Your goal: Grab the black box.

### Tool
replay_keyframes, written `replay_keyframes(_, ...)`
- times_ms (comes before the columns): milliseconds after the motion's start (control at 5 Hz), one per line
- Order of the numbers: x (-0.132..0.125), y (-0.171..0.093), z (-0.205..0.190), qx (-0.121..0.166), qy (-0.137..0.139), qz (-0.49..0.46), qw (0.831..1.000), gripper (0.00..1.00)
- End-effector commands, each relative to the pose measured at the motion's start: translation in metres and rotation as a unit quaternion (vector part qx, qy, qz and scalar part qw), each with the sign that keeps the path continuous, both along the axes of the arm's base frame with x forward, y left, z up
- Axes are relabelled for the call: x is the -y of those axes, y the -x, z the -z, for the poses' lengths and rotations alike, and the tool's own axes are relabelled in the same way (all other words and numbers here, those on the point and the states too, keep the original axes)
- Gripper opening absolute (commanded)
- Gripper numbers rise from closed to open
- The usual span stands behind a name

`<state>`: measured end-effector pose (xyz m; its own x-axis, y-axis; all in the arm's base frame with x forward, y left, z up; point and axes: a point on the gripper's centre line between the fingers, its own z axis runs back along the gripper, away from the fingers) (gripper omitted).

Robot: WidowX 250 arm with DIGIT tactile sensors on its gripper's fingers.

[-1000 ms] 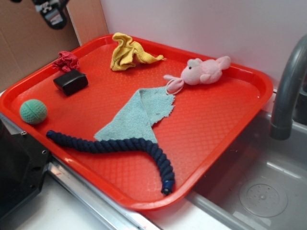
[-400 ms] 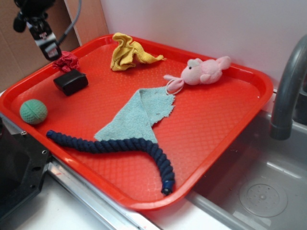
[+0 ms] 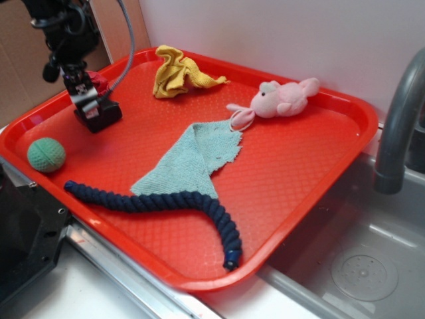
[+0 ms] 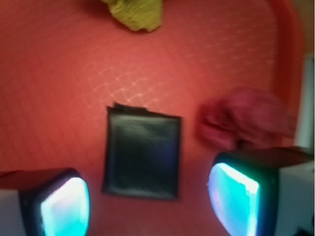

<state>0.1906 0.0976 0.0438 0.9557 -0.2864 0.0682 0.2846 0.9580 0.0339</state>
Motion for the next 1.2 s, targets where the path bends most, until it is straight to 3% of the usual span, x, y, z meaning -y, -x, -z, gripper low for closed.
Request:
replay_keyframes(0, 0.005, -0.009, 0.024, -0.005, -0.018, 0.006, 1.000, 1.00)
replay_keyframes(400, -0.012, -0.003, 0.040, -0.028, -0.024, -0.021, 0.999, 1.00)
replay_keyframes(600, -0.008, 0.000, 0.028, -0.024, -0.030, -0.028, 0.999, 0.00)
replay_keyframes(800, 0.010, 0.000, -0.021, 0.015, -0.009, -0.039, 0.999, 0.00)
replay_keyframes(1000, 0.042, 0.000, -0.073, 0.016, 0.046, -0.073, 0.996, 0.00)
